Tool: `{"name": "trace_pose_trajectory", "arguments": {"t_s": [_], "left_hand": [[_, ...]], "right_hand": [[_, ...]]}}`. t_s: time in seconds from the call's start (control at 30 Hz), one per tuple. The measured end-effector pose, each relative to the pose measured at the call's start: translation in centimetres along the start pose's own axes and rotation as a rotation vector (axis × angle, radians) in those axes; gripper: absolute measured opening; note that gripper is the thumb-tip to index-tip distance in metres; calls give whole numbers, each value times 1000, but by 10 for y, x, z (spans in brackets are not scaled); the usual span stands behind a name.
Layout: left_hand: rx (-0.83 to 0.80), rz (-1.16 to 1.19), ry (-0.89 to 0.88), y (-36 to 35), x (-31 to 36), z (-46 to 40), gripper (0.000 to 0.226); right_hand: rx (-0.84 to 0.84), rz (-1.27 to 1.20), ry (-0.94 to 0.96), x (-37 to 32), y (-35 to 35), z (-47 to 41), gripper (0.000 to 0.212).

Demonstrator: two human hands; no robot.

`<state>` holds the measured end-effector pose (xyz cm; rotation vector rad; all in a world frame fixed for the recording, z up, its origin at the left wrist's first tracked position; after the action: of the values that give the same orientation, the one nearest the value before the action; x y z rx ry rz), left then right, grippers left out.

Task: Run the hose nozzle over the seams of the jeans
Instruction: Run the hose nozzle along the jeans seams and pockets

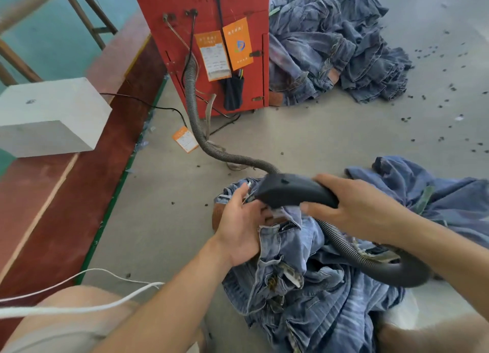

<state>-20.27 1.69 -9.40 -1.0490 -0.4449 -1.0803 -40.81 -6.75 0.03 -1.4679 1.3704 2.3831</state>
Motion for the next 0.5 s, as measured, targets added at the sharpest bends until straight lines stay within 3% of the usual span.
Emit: {"name": "trace_pose_trajectory", "arguments": {"t_s": [0.13,0.23,0.37,0.5], "left_hand": [[-4,-37,0,7,-1,-2,107],[20,-29,-4,12,2,-4,112],[63,-58,1,11,-2,-8,113],[67,-36,3,14,-5,-8,116]], "right_hand": [[200,-107,-55,4,25,-5,16],[73,-141,-68,10,43,5,17],[-159,89,-32,5,16,10,16],[-19,26,35,-2,-5,0,17]]}}
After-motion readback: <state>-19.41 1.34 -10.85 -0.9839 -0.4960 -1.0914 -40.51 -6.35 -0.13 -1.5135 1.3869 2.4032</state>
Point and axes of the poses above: each hand's wrist, its own z-axis away from the middle knuckle, its own y-axis out of the back of the hand, x = y × z, the point moved 1 cm from there along -z, towards the middle knuckle, and after that the axes turned 11 degrees about -z, right-handed, at the moved point
